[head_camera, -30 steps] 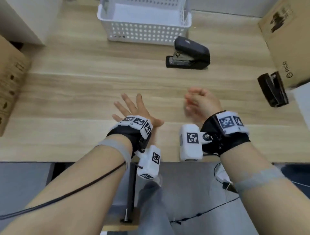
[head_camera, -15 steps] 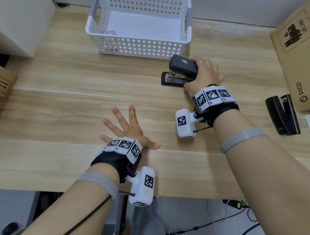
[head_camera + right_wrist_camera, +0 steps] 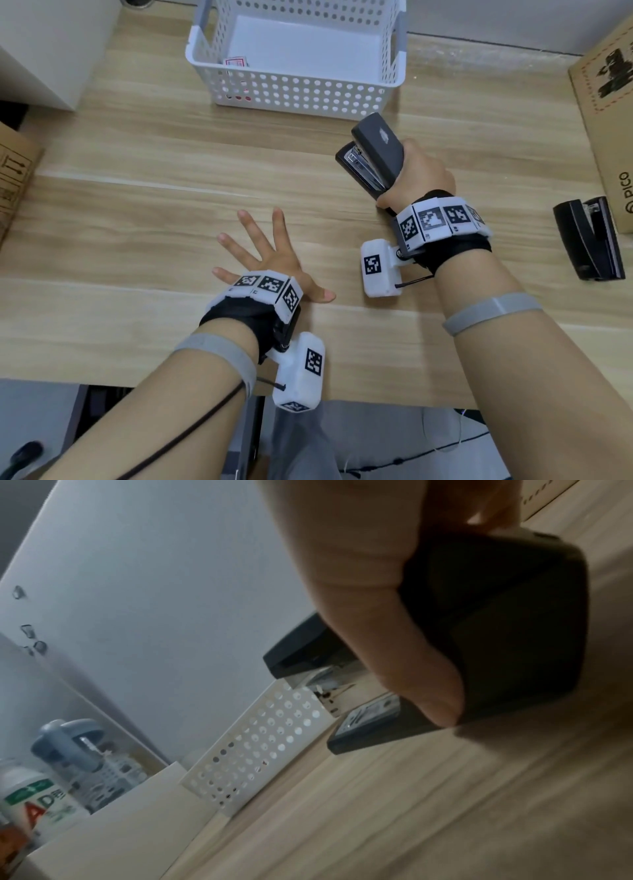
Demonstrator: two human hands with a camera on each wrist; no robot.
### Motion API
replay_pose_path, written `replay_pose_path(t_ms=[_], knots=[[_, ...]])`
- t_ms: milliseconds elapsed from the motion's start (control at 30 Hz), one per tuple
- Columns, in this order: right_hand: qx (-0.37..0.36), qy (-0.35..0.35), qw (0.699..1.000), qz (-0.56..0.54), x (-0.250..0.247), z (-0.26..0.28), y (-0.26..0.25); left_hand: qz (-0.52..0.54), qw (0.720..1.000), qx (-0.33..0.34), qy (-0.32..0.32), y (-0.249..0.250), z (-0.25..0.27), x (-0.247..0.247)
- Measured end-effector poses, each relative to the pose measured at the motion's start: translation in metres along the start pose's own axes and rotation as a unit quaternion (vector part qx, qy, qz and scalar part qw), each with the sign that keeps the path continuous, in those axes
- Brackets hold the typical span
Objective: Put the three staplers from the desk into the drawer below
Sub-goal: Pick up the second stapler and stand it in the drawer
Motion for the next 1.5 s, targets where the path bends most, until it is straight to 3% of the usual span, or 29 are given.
replay_pose_path(t_ms=[267, 367, 433, 500, 567, 633, 767, 900, 1033, 1100, 1167, 1300, 1367, 1500], knots=[[0.011, -0.068, 0.984, -0.162, 0.030, 0.060, 0.014, -0.004, 0.998, 0.041, 0.045, 0.002, 0.002, -0.001], [0.010, -0.113, 0.961, -0.251, 0.048, 0.100, 0.017, 0.033, 0.993, 0.101, 0.056, -0.011, 0.008, -0.004], [0.007, -0.142, 0.947, -0.287, 0.064, 0.129, 0.015, 0.078, 0.976, 0.182, 0.095, -0.029, 0.019, -0.010], [-0.004, -0.168, 0.931, -0.325, 0.077, 0.162, 0.006, 0.195, 0.943, 0.240, 0.127, -0.056, 0.038, -0.019], [-0.027, -0.193, 0.917, -0.348, 0.092, 0.201, -0.012, 0.318, 0.904, 0.235, 0.162, -0.095, 0.059, -0.024], [-0.047, -0.213, 0.909, -0.354, 0.108, 0.238, -0.031, 0.371, 0.880, 0.225, 0.192, -0.131, 0.076, -0.028], [-0.081, -0.272, 0.897, -0.339, 0.157, 0.309, -0.067, 0.418, 0.860, 0.218, 0.195, -0.206, 0.103, -0.029], [-0.090, -0.349, 0.889, -0.282, 0.210, 0.365, -0.091, 0.396, 0.874, 0.210, 0.188, -0.278, 0.124, -0.018], [-0.051, -0.388, 0.896, -0.208, 0.259, 0.390, -0.088, 0.343, 0.910, 0.131, 0.193, -0.353, 0.122, 0.005], [-0.017, -0.381, 0.906, -0.184, 0.279, 0.390, -0.080, 0.325, 0.925, 0.073, 0.184, -0.383, 0.117, 0.024], [0.022, -0.372, 0.912, -0.170, 0.303, 0.385, -0.072, 0.291, 0.947, 0.015, 0.135, -0.411, 0.111, 0.051], [0.117, -0.329, 0.923, -0.160, 0.346, 0.367, -0.058, 0.117, 0.992, -0.043, 0.035, -0.456, 0.102, 0.092], [0.157, -0.315, 0.924, -0.148, 0.372, 0.363, -0.057, 0.060, 0.996, -0.068, 0.026, -0.478, 0.098, 0.104], [0.190, -0.273, 0.935, -0.126, 0.396, 0.356, -0.063, 0.073, 0.994, -0.068, 0.038, -0.496, 0.092, 0.120]])
Point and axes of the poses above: each hand's wrist, its own z-axis away from the middle knuckle, its own x-axis out of the palm, y = z × x, the point moved 10 cm from there along -z, towards the middle knuckle, and after that the axes turned 11 degrees about x, right-handed, at the moved point
